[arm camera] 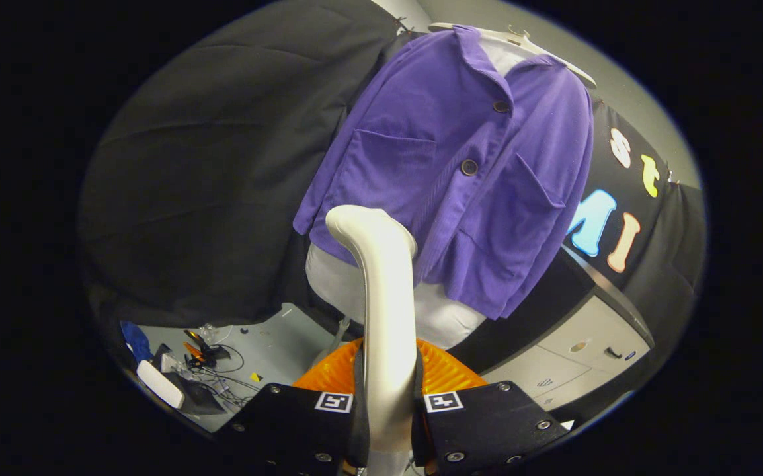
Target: Iron the clothes twice with a garment steamer, once on the left side and once on the right side.
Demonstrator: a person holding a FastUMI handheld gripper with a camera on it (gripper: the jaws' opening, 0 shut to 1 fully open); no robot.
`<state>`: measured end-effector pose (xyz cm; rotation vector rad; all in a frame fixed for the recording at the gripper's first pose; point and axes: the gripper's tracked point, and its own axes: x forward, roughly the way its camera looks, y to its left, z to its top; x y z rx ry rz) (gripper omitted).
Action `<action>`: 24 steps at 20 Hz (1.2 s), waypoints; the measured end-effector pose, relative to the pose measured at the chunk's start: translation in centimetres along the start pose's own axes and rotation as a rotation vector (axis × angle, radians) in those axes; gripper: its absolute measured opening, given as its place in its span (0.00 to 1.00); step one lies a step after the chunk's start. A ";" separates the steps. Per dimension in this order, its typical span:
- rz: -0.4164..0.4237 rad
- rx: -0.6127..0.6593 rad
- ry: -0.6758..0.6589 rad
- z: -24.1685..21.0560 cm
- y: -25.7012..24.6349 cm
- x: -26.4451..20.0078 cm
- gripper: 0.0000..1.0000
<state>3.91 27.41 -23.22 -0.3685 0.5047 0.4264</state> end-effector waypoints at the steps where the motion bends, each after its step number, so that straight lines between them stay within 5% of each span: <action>1: -0.001 0.028 -0.001 0.1 -0.4 -0.6 0.25; 24: -0.070 0.208 -0.209 9.9 -8.3 -8.9 0.25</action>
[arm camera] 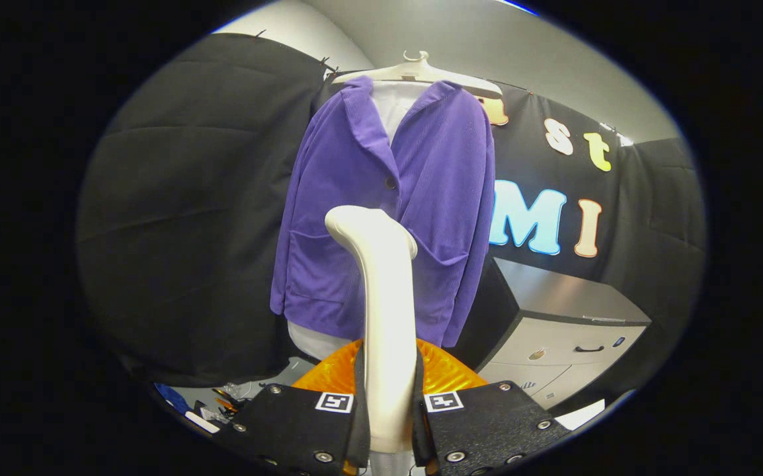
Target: Iron the clothes twice with a garment steamer, once on the left side and once on the right side.
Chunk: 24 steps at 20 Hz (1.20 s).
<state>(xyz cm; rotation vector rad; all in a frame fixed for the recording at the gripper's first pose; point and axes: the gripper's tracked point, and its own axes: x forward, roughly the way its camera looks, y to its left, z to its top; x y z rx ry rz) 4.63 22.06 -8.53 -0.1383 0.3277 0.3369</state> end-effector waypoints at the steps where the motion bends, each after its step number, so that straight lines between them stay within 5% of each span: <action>1: -0.001 0.005 -0.009 0.7 -0.1 -0.1 0.25; 6: -0.039 0.044 -0.086 5.3 -2.6 -1.7 0.25; 16: -0.303 0.157 -0.224 11.3 -16.2 -8.2 0.25; 24: -0.208 0.207 -0.316 11.0 -17.6 -11.8 0.25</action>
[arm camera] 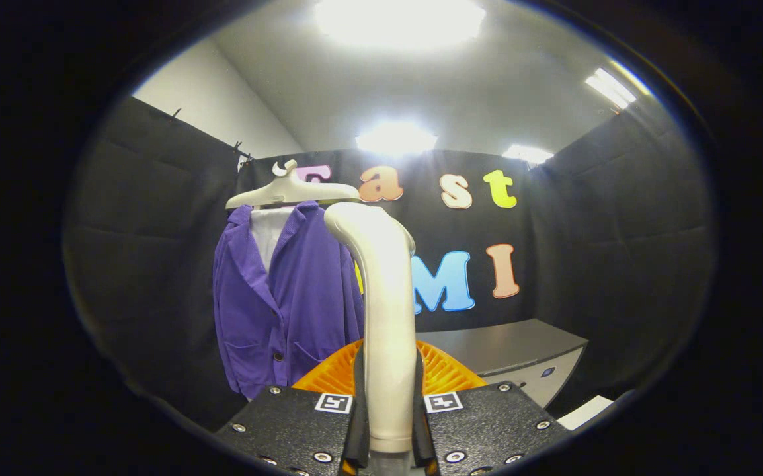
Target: Iron the clothes twice with a garment steamer, once on the left side and once on the right side.
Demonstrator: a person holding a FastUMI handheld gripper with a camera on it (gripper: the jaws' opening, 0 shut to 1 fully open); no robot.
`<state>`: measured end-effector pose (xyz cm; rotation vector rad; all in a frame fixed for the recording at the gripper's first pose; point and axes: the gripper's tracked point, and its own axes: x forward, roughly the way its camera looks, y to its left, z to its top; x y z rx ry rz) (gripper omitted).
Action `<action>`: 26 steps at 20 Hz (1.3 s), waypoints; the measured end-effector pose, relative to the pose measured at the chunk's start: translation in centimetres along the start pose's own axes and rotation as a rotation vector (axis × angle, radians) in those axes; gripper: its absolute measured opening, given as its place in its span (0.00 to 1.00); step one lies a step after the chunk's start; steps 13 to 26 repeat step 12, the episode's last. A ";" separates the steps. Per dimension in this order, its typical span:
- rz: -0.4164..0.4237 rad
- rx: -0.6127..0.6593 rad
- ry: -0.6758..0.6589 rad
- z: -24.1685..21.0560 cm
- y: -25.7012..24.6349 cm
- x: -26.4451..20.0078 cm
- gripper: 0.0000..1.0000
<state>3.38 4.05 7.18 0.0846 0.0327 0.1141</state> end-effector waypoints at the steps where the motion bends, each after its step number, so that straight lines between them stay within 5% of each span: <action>1: 0.018 0.004 0.005 -0.5 -0.1 -0.4 0.25; 9: 0.114 0.053 0.057 -2.9 0.2 -4.2 0.25; 26: 0.104 0.046 0.066 -3.0 -0.4 -4.7 0.25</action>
